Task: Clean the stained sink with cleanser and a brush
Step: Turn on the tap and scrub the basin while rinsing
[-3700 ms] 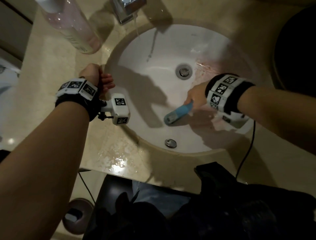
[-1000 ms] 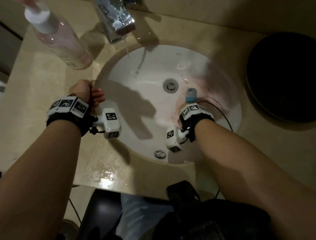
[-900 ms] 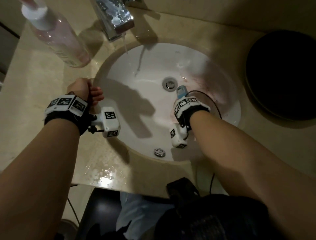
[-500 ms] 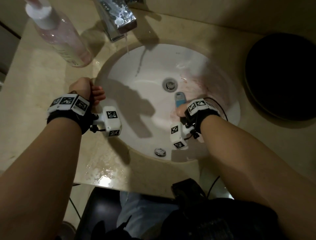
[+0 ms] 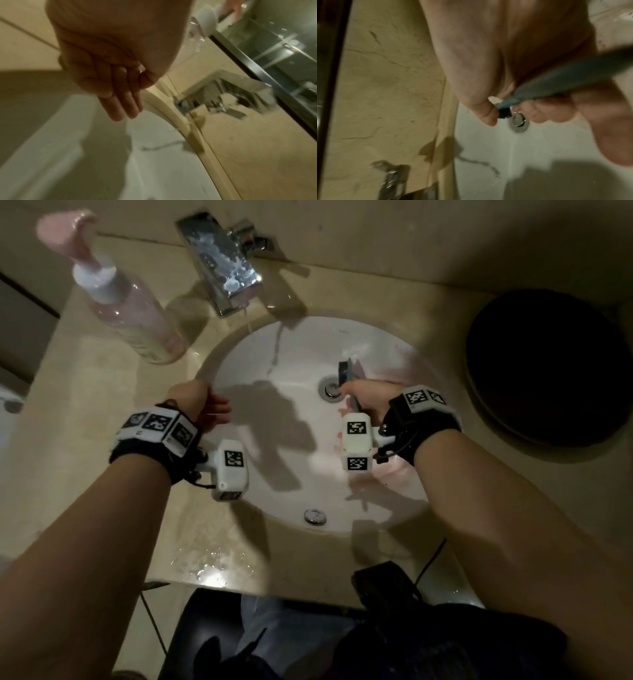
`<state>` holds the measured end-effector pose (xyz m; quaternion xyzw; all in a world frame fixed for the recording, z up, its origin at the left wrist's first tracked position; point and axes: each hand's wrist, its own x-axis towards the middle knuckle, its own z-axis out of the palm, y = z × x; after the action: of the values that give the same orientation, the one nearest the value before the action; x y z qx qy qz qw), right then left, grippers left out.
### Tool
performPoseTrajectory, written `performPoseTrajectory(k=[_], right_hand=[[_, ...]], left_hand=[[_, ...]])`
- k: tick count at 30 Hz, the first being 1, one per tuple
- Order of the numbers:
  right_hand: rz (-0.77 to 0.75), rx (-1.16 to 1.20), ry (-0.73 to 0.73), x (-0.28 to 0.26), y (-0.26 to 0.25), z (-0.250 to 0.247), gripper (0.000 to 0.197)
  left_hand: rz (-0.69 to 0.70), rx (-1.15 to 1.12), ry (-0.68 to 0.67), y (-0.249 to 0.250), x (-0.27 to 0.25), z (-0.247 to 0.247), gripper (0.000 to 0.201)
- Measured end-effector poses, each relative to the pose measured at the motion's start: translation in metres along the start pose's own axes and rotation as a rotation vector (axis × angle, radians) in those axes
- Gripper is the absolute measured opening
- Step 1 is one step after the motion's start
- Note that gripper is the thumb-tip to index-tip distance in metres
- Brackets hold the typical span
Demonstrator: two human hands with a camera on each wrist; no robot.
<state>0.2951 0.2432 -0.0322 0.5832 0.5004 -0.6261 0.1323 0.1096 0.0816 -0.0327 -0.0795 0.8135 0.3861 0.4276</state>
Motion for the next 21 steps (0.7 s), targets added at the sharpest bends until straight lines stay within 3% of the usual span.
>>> performPoseTrajectory(k=[2, 4, 7, 10, 14, 17, 21], right_hand=[[0.002, 0.197, -0.099, -0.011, -0.011, 0.004, 0.02], [-0.029, 0.367, -0.185, -0.011, -0.013, 0.004, 0.03], [-0.087, 0.474, -0.232, -0.02, -0.009, 0.002, 0.031], [-0.126, 0.52, -0.334, -0.026, -0.004, -0.002, 0.028], [-0.163, 0.454, -0.379, -0.035, 0.004, -0.009, 0.029], [-0.194, 0.421, -0.313, -0.037, 0.016, -0.017, 0.026], [-0.166, 0.599, 0.054, -0.024, 0.038, -0.047, 0.023]], left_hand=[[0.057, 0.133, -0.067, 0.007, -0.017, 0.021, 0.033], [0.086, 0.314, -0.21, 0.017, -0.041, 0.048, 0.032], [0.081, 0.52, -0.443, 0.028, -0.075, 0.082, 0.04], [0.105, 0.517, -0.553, 0.035, -0.094, 0.099, 0.044], [0.122, 0.456, -0.573, 0.038, -0.096, 0.107, 0.035], [0.099, 0.357, -0.537, 0.033, -0.091, 0.101, 0.034], [0.065, 0.253, -0.392, 0.022, -0.078, 0.08, 0.032]])
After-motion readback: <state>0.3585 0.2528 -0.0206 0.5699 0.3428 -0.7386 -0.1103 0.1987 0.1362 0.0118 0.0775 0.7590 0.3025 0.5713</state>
